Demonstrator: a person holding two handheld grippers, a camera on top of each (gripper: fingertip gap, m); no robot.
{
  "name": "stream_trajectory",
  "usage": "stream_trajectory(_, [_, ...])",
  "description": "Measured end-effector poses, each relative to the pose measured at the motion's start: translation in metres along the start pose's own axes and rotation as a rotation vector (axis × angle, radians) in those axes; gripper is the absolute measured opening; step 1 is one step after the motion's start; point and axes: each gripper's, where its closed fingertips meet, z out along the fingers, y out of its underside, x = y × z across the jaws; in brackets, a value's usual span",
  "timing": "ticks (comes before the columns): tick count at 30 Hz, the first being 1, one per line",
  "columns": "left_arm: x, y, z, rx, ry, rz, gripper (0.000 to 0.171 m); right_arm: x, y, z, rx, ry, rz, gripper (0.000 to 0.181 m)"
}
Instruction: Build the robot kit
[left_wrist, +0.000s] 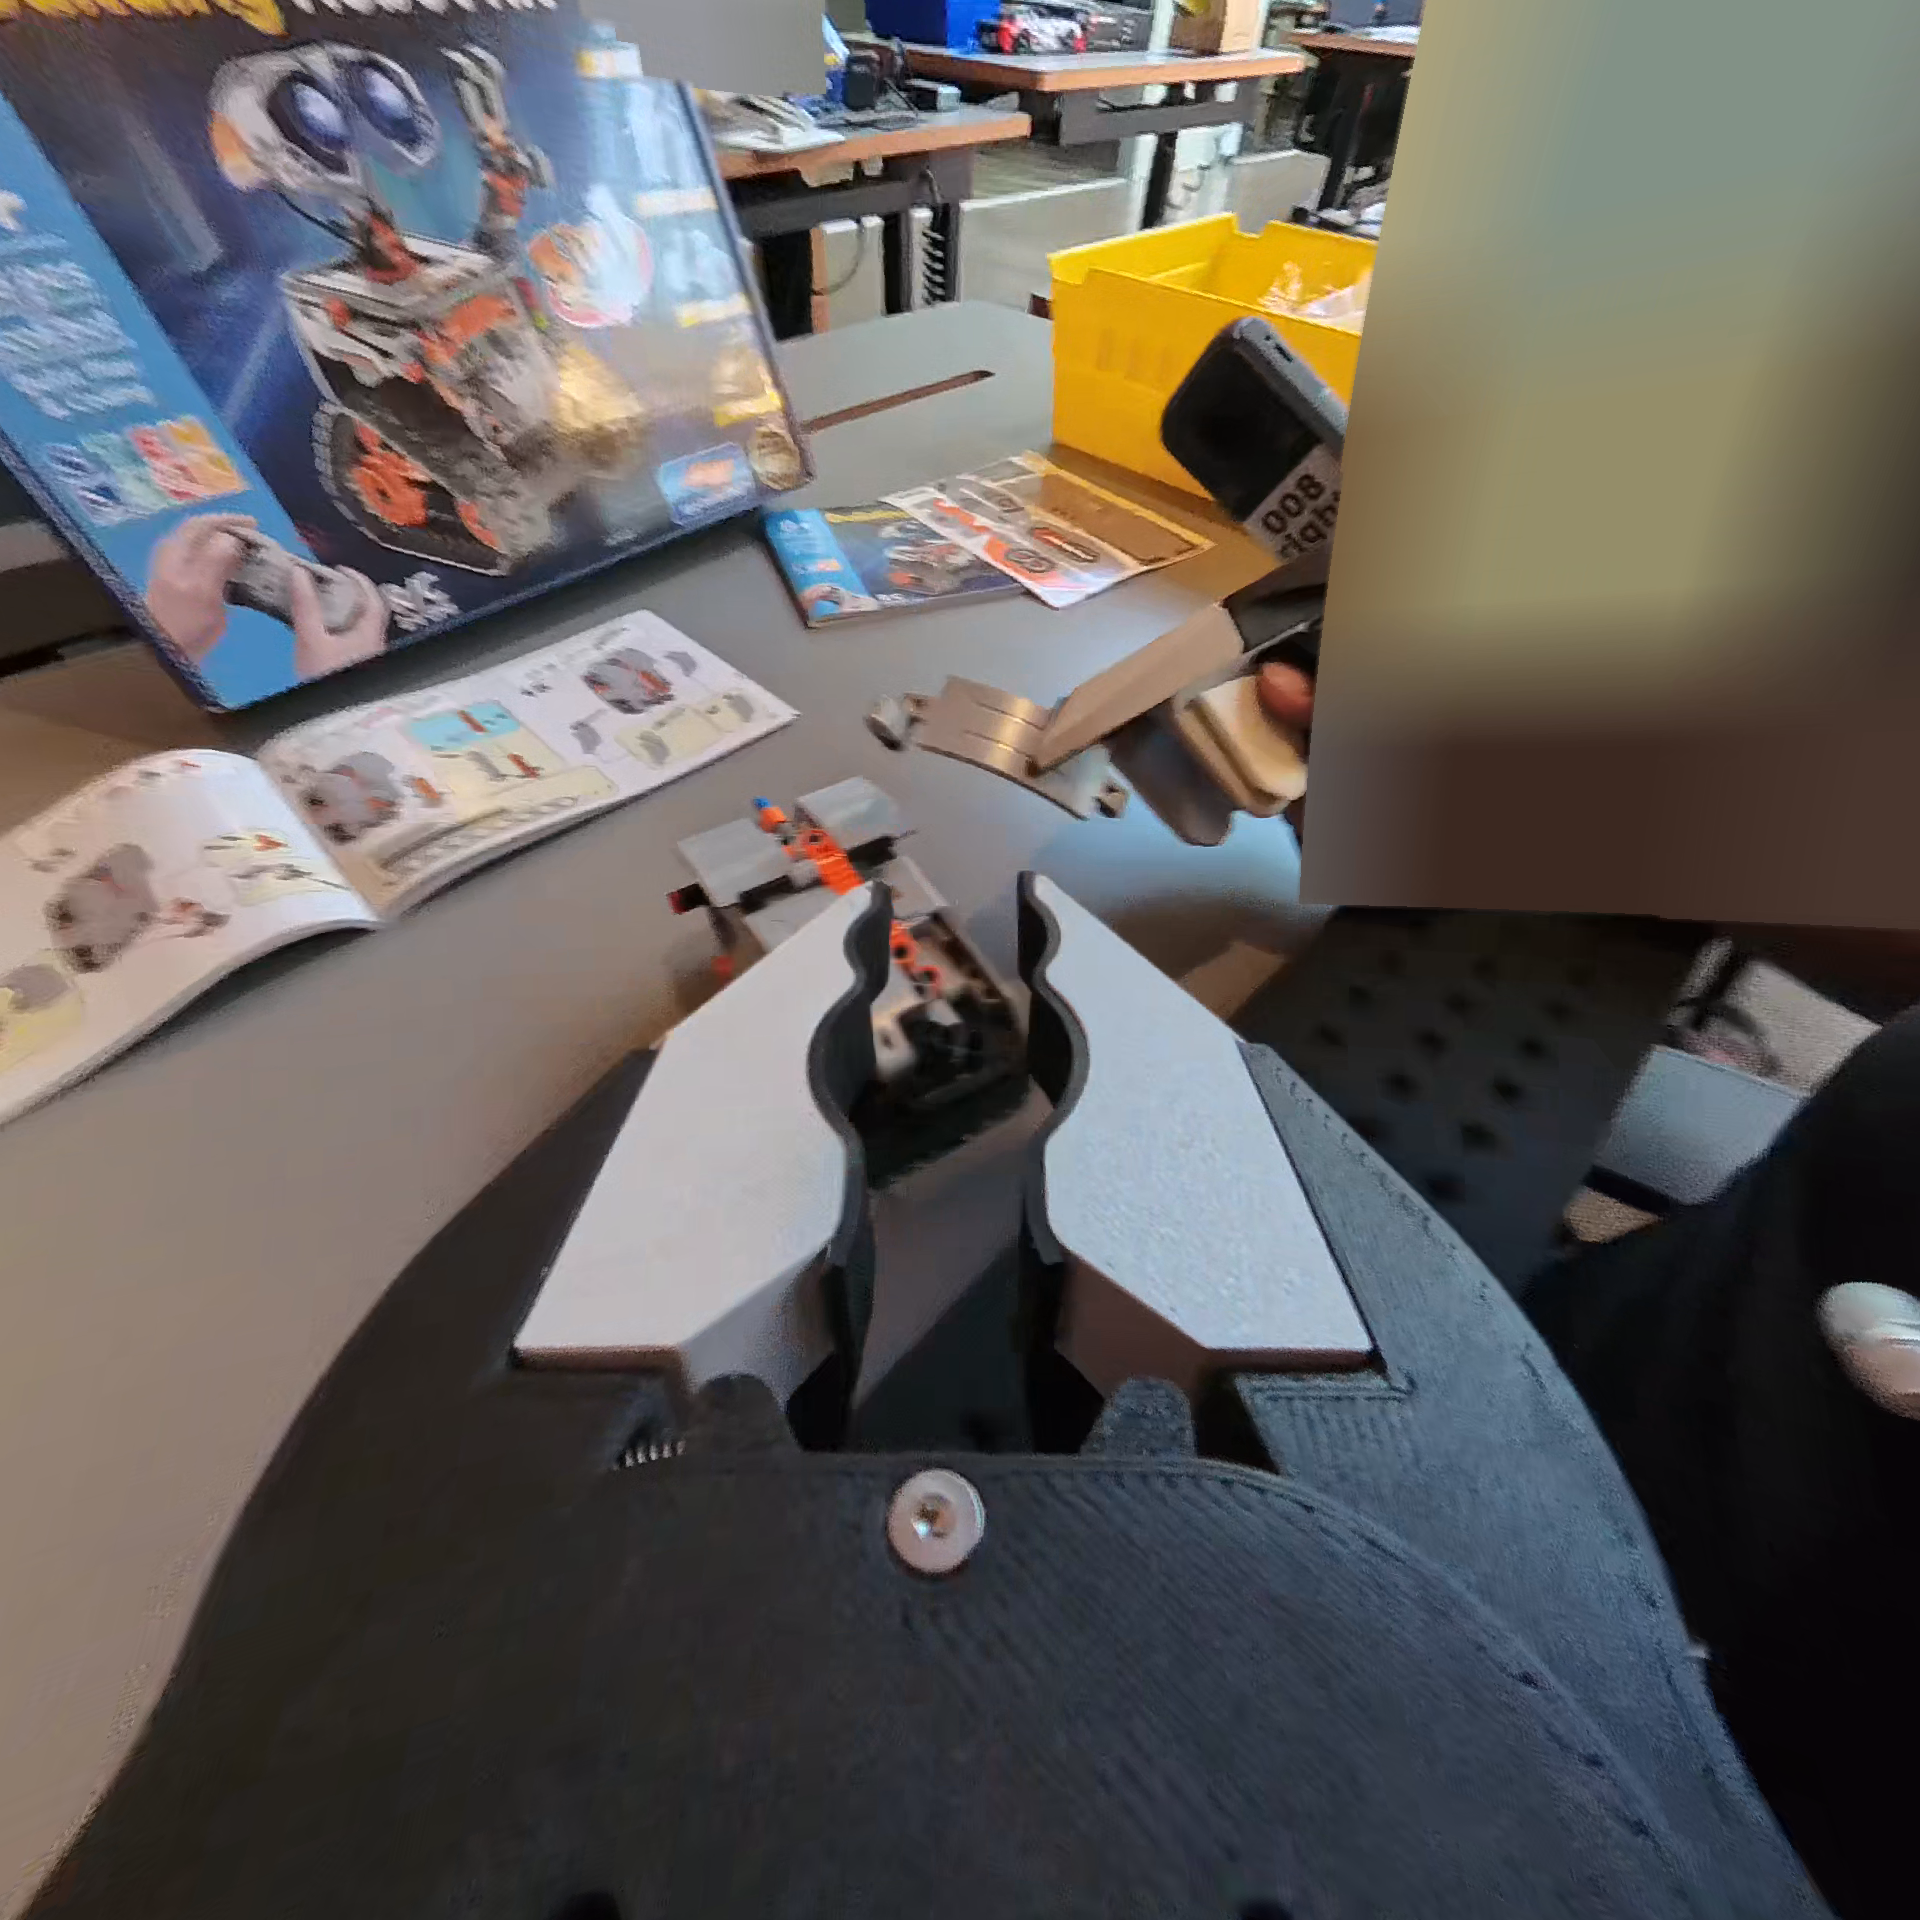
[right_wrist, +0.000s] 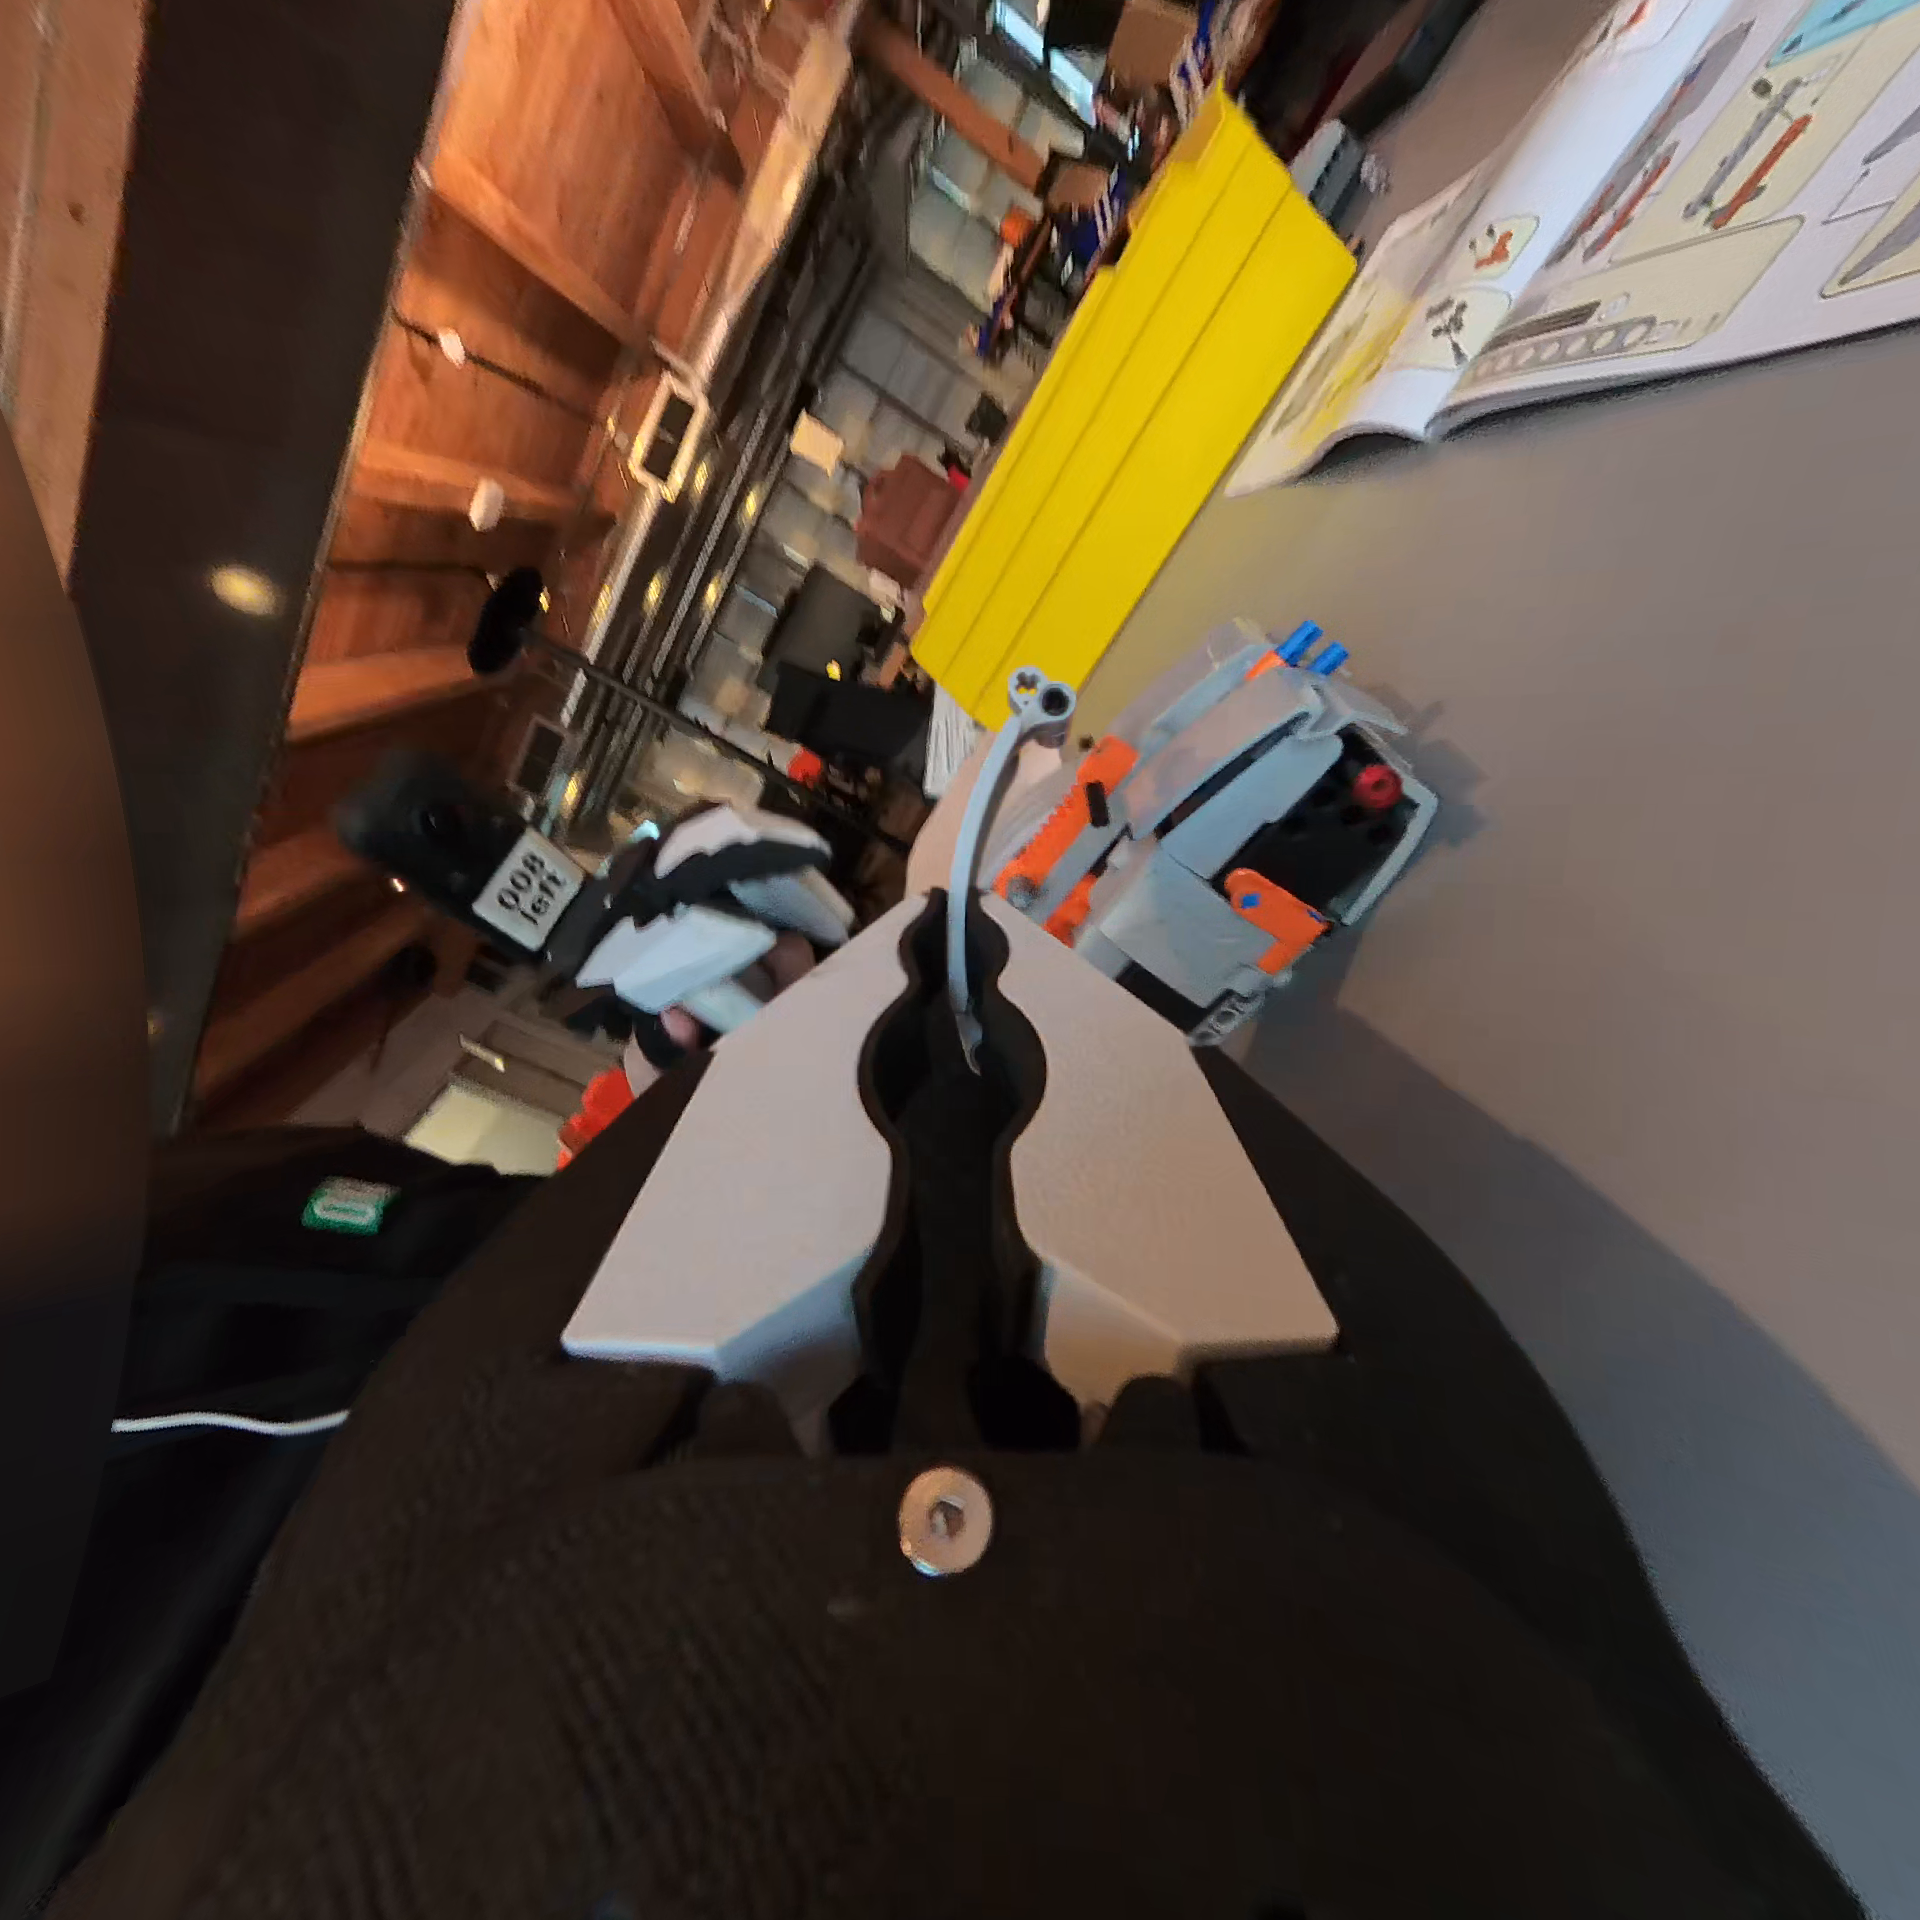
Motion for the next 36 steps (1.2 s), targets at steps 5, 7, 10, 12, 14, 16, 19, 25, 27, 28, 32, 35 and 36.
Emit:
stream_trajectory(5, [0.029, 0.002, 0.014, -0.029, 0.102, -0.180, 0.025, -0.029, -0.009, -0.002, 0.168, -0.108, 0.085, 0.000])
stream_trajectory(7, [0.038, 0.002, 0.022, -0.009, 0.147, -0.277, 0.026, -0.042, -0.008, -0.001, 0.209, -0.165, 0.117, 0.000])
stream_trajectory(10, [0.050, 0.002, 0.029, 0.016, 0.242, -0.406, 0.026, -0.053, -0.001, 0.001, 0.248, -0.188, 0.094, 0.000])
stream_trajectory(12, [0.059, -0.003, 0.028, 0.044, 0.337, -0.486, 0.015, -0.059, 0.004, 0.002, 0.270, -0.199, 0.068, 0.000])
stream_trajectory(14, [0.066, -0.008, 0.025, 0.078, 0.414, -0.563, 0.009, -0.063, 0.007, 0.001, 0.293, -0.199, 0.050, 0.000])
stream_trajectory(16, [0.068, -0.011, 0.023, 0.106, 0.455, -0.620, 0.010, -0.064, 0.010, 0.001, 0.299, -0.195, 0.037, 0.000])
stream_trajectory(19, [0.066, -0.009, 0.021, 0.113, 0.444, -0.629, 0.008, -0.069, 0.015, 0.002, 0.291, -0.219, 0.037, 0.000])
stream_trajectory(25, [0.069, -0.008, 0.011, 0.104, 0.434, -0.606, 0.004, -0.078, 0.022, 0.004, 0.296, -0.242, 0.008, 0.000])
stream_trajectory(27, [0.070, -0.011, 0.007, 0.123, 0.422, -0.586, 0.005, -0.081, 0.024, 0.005, 0.304, -0.247, 0.003, 0.000])
stream_trajectory(28, [0.069, -0.013, 0.005, 0.137, 0.412, -0.582, 0.009, -0.082, 0.025, 0.005, 0.302, -0.240, -0.002, 0.000])
stream_trajectory(32, [0.066, -0.011, 0.000, 0.148, 0.367, -0.562, 0.018, -0.086, 0.035, 0.007, 0.293, -0.233, -0.021, 0.000])
stream_trajectory(35, [0.074, -0.011, -0.006, 0.171, 0.404, -0.560, 0.003, -0.088, 0.041, 0.007, 0.298, -0.227, -0.030, 0.000])
stream_trajectory(36, [0.076, -0.011, -0.007, 0.176, 0.415, -0.565, 0.002, -0.090, 0.043, 0.007, 0.295, -0.231, -0.033, 0.000])
